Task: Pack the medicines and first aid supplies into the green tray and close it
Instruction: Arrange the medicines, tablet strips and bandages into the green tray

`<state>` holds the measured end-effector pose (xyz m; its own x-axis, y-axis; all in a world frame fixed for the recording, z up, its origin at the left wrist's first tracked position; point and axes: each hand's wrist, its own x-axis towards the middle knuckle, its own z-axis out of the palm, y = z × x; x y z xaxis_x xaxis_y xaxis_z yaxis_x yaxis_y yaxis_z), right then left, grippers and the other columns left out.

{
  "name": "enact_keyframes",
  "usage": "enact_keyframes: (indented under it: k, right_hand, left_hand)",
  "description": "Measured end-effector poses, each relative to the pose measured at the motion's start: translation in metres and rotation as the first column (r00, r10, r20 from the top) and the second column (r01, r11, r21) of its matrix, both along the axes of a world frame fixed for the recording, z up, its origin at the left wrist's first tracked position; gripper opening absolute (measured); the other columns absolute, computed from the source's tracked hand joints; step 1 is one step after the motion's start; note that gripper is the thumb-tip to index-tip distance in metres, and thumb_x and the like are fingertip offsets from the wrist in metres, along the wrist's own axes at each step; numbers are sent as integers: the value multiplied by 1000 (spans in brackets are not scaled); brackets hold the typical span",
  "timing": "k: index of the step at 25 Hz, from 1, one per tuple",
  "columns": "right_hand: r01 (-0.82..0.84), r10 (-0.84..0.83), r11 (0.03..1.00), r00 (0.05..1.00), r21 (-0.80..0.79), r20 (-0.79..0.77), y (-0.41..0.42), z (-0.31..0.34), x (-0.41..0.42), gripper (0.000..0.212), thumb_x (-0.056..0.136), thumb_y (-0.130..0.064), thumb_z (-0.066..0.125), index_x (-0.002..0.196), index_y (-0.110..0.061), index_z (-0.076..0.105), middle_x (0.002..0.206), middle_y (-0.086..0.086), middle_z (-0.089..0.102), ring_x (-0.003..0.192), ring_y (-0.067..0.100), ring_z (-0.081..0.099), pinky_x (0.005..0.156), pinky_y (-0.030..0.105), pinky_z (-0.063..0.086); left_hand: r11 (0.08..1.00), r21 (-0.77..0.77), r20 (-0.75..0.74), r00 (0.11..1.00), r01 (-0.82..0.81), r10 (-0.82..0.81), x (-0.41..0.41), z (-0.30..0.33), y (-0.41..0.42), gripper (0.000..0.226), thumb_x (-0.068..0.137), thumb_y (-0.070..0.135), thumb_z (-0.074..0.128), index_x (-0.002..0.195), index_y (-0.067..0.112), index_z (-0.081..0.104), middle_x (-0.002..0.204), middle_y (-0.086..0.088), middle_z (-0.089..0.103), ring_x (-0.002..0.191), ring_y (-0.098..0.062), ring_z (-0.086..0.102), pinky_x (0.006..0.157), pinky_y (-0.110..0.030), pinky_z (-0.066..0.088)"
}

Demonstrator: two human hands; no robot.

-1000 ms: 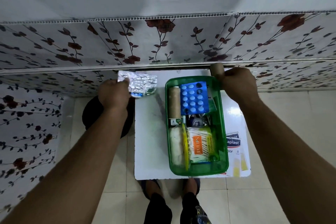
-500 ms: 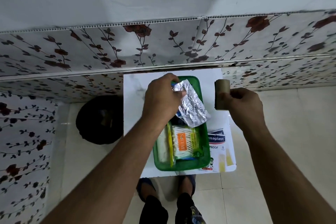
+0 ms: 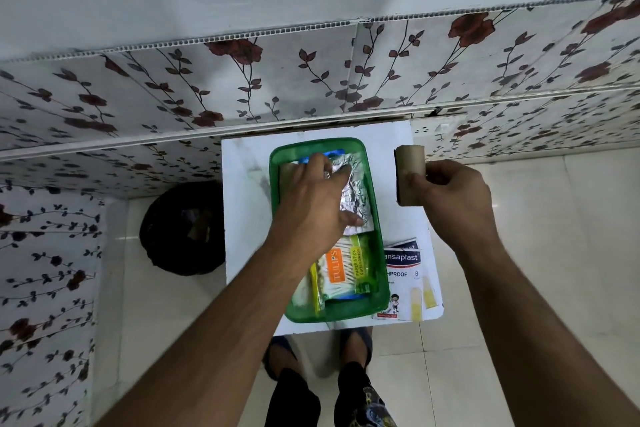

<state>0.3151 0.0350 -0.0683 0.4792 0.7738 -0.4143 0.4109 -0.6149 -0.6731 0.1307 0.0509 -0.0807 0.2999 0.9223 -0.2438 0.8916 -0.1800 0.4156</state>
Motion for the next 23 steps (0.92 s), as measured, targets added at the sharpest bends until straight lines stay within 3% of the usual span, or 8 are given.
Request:
enact_keyframes:
  k: [3, 6, 9, 12, 16, 20, 23]
  right_hand:
    - [-21, 20, 999, 1000, 37, 19, 1, 15, -9, 26, 82, -36, 67, 102, -19, 72, 88, -10, 69, 86, 14, 64, 70, 26, 43]
    - [-90, 92, 995, 995, 49, -28, -3, 34, -31, 18, 84, -37, 66, 98, -26, 70, 82, -18, 66, 77, 3, 62, 62, 21, 42]
    - [-182, 182, 983, 980, 0, -80, -6, 39, -63, 22, 84, -38, 66, 99, -24, 73, 80, -15, 68, 75, 2, 63, 64, 23, 47]
    - [-252, 253, 967, 968, -37, 1, 5, 29, -92, 25, 84, -41, 64, 94, -20, 72, 73, -12, 65, 78, 13, 66, 69, 27, 49]
    - [-388, 406, 913, 891, -124, 204, 21, 15, -123, 34, 89, -46, 49, 93, -15, 64, 85, 5, 69, 86, 32, 64, 65, 33, 45]
    - [-452, 477, 879, 827, -153, 298, 24, 15, -124, 29, 88, -34, 53, 112, -18, 55, 81, 8, 59, 75, 31, 51, 63, 33, 38]
    - [-487, 505, 862, 807, -137, 305, 22, 10, -126, 23, 89, -31, 51, 107, -18, 60, 89, 11, 69, 82, 35, 61, 61, 32, 38]
  left_hand:
    - [997, -69, 126, 991, -31, 40, -10, 12, 6, 66, 78, 47, 72, 137, 24, 53, 127, -1, 50, 117, -20, 43, 98, -30, 38]
    - [935, -6, 359, 872, -355, 333, -56, 22, 17, 27, 89, 22, 65, 116, 21, 67, 113, 0, 63, 92, -10, 59, 81, -24, 48]
    - [817, 23, 386, 759, -576, 525, -100, 14, 14, 21, 88, 9, 57, 98, 23, 68, 103, -1, 69, 84, -13, 65, 83, -35, 54]
    - [817, -58, 338, 758, -574, 557, -113, 2, 4, 22, 88, 7, 58, 98, 23, 69, 102, 0, 70, 84, -14, 64, 83, -31, 53]
    - [781, -129, 366, 703, -610, 610, -121, -7, -3, 24, 87, 5, 59, 98, 23, 70, 97, 1, 70, 83, -14, 65, 80, -29, 53]
    - [794, -162, 366, 712, -586, 600, -121, -12, -5, 23, 86, 6, 58, 95, 24, 69, 96, 3, 69, 81, -12, 64, 74, -27, 52]
    - [810, -177, 368, 725, -560, 582, -121, -12, -4, 24, 86, 6, 57, 96, 23, 70, 94, 7, 66, 78, -8, 62, 69, -25, 49]
